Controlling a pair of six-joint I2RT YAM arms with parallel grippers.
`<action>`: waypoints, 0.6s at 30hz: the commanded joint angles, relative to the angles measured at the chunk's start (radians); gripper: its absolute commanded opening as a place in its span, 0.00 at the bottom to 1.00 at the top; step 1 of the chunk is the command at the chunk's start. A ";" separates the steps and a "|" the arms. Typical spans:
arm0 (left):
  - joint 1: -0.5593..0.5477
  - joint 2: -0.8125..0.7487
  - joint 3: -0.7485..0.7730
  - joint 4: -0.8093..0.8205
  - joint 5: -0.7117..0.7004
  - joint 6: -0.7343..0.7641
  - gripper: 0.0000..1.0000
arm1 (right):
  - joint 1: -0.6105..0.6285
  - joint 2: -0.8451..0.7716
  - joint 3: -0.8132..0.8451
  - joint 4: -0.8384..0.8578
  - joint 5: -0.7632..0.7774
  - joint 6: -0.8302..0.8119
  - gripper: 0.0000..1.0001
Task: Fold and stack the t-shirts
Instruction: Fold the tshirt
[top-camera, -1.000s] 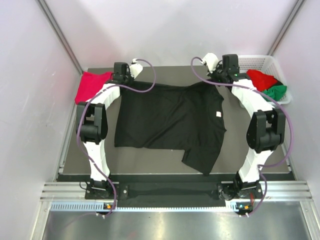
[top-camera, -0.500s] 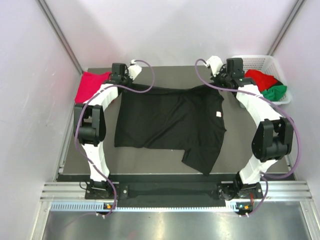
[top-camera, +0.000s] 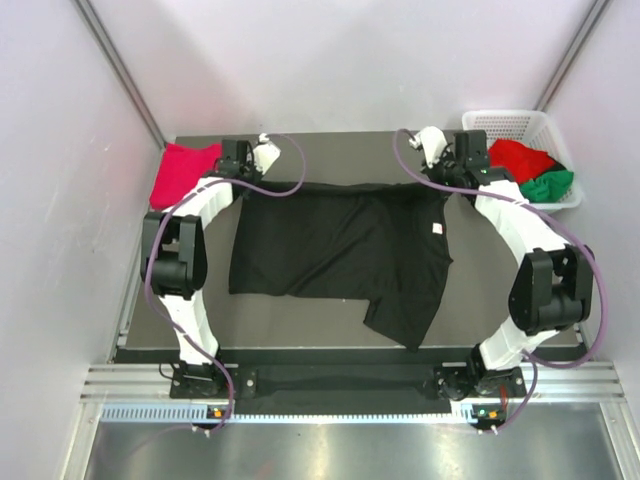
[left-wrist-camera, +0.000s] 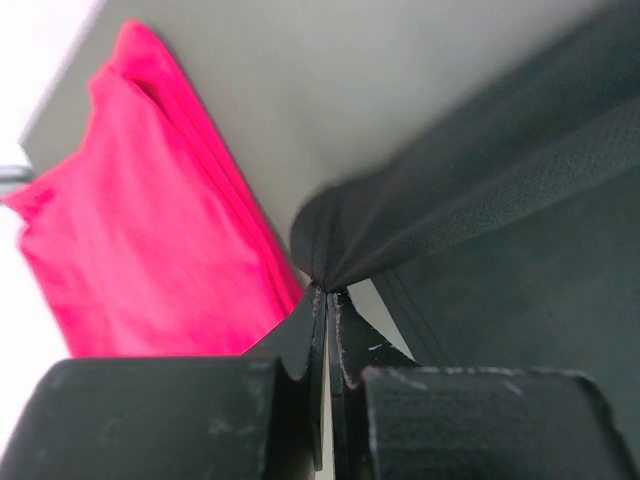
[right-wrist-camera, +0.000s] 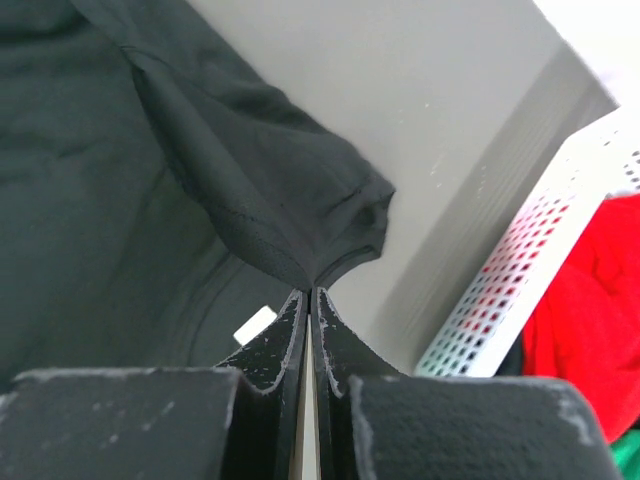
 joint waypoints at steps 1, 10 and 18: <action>0.007 -0.077 -0.050 0.015 -0.012 0.010 0.00 | 0.001 -0.086 -0.027 -0.002 -0.039 0.047 0.00; 0.015 -0.099 -0.136 0.007 -0.021 0.011 0.00 | 0.010 -0.135 -0.122 -0.008 -0.058 0.067 0.00; 0.021 -0.102 -0.176 -0.001 -0.029 0.014 0.00 | 0.012 -0.158 -0.149 -0.020 -0.093 0.085 0.00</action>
